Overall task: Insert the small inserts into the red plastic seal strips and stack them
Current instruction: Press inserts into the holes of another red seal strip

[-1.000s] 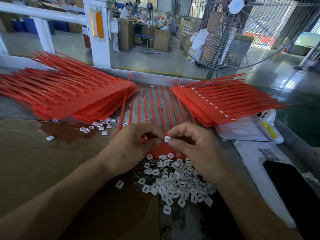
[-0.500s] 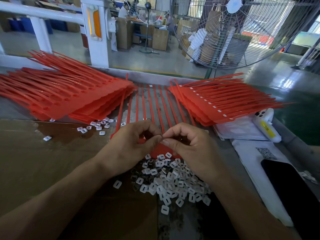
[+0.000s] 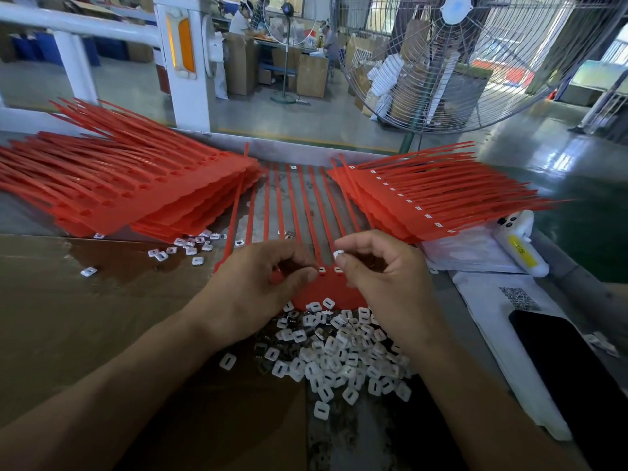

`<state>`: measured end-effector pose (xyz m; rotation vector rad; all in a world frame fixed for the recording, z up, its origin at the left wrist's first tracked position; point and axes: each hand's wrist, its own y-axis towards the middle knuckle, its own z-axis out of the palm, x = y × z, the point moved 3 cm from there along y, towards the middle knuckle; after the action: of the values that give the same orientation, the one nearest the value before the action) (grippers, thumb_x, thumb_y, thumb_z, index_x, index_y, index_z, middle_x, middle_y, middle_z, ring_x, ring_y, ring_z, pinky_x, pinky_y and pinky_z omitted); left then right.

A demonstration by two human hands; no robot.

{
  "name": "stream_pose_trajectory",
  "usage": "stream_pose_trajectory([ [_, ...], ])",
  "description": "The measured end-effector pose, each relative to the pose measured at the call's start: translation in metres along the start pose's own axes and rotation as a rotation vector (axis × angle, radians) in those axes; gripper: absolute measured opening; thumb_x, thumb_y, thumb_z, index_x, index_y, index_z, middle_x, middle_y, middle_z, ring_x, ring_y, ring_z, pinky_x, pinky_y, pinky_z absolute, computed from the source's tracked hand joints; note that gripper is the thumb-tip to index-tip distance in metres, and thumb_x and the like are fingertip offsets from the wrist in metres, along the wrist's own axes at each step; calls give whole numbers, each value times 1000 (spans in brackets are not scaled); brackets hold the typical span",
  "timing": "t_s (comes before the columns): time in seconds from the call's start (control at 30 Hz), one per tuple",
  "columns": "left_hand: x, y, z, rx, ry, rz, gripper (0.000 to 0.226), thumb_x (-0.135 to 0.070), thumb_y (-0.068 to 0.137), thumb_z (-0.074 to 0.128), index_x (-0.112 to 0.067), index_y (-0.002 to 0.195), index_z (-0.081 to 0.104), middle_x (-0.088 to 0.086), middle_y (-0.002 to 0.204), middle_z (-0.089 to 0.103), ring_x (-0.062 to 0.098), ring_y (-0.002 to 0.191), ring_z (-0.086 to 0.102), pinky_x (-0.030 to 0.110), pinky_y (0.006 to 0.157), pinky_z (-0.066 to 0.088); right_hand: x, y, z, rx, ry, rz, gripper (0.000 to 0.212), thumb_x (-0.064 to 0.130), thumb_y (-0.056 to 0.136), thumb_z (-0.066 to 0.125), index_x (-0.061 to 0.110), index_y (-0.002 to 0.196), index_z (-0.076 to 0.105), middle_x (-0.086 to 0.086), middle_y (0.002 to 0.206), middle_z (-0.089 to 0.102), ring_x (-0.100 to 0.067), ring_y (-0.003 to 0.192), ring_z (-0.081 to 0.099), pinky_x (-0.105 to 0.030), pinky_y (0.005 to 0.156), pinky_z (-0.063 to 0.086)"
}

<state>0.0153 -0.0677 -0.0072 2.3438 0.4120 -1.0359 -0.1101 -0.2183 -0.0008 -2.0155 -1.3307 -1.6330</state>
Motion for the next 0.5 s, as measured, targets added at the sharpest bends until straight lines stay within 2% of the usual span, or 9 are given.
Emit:
stream_pose_trajectory([
  [0.1,-2,-1,-1,7,118,38,5,-29,96,67,-30,94,72,-16,91,70,6,93,65,22,78,50,-6,4,-8,-100,23,80,12,19,91,75,31,91,72,14,90,75,-9,87,72,-44,83,62],
  [0.13,-3,-1,-2,8,137,44,6,-29,96,67,-29,94,72,-16,91,69,5,93,64,21,79,49,-8,5,-11,-128,25,102,12,18,91,75,30,90,71,13,88,74,-10,83,72,-41,81,63],
  [0.23,-2,-1,-3,28,176,48,7,-32,96,65,-30,93,71,-18,90,67,4,92,62,18,76,48,-12,5,-20,-171,25,126,13,18,92,72,30,89,69,12,86,73,-15,76,72,-19,67,56],
  [0.3,-2,-2,-2,45,201,51,7,-33,96,64,-31,94,70,-19,90,65,4,93,60,16,76,46,-12,6,-22,-177,28,110,15,16,94,72,31,92,72,13,89,74,-12,76,72,-14,65,53],
  [0.4,-1,-2,-2,46,215,55,9,-37,95,61,-33,93,69,-20,90,63,3,94,59,15,76,45,-14,8,-25,-204,31,103,17,13,94,73,30,97,76,10,87,77,-11,76,74,-22,71,58],
  [0.5,0,-2,-3,51,233,53,12,-42,94,57,-35,92,67,-22,91,62,-1,95,58,12,75,43,-20,12,-35,-266,51,123,16,8,92,74,23,95,76,4,80,77,-13,72,75,-25,70,60],
])
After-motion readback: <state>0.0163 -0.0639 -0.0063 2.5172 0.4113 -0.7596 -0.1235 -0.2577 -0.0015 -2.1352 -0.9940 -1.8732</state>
